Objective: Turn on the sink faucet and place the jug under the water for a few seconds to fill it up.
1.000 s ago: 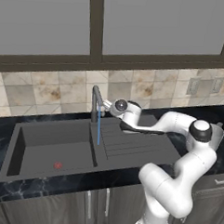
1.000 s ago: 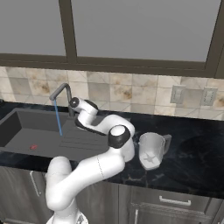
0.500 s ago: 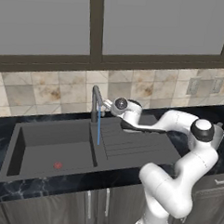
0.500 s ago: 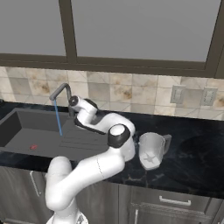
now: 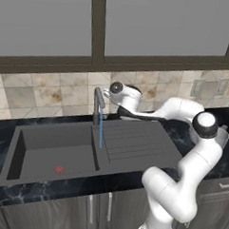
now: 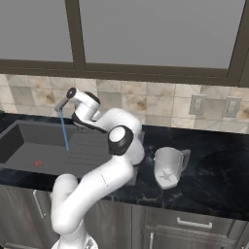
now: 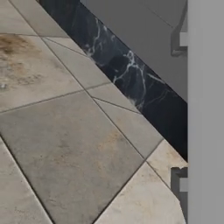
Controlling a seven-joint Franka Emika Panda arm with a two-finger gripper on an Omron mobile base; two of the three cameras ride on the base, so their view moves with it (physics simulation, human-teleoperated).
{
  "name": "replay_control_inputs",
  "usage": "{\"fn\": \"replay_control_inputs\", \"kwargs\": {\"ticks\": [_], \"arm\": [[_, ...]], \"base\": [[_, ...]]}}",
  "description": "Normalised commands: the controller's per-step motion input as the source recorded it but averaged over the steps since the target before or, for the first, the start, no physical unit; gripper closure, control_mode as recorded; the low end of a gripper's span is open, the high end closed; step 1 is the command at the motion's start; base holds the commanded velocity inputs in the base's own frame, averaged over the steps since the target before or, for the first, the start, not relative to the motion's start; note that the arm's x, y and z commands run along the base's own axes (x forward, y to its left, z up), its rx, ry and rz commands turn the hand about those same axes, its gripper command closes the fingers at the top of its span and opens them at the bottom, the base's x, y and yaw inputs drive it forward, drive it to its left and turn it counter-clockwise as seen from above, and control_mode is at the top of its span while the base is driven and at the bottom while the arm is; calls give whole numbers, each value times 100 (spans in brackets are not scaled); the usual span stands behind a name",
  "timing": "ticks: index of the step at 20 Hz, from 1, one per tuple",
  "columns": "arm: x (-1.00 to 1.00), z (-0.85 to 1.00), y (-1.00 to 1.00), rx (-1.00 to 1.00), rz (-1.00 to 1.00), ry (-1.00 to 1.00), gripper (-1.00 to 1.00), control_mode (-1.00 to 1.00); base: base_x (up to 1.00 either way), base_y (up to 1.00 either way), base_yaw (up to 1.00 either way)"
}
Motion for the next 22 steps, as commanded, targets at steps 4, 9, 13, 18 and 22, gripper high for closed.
{"fn": "replay_control_inputs", "kwargs": {"ticks": [4,9,13,18,22], "arm": [[0,97,-37,3,0,7,-100,-100],[-16,70,-46,4,0,3,-100,-100],[-35,-6,-39,3,0,0,-100,-100],[-25,-44,-17,-2,0,4,-100,-100],[-100,-5,-47,1,0,-2,-100,-100]], "base": [[0,0,0],[0,0,0],[0,0,0],[0,0,0],[0,0,0]]}}
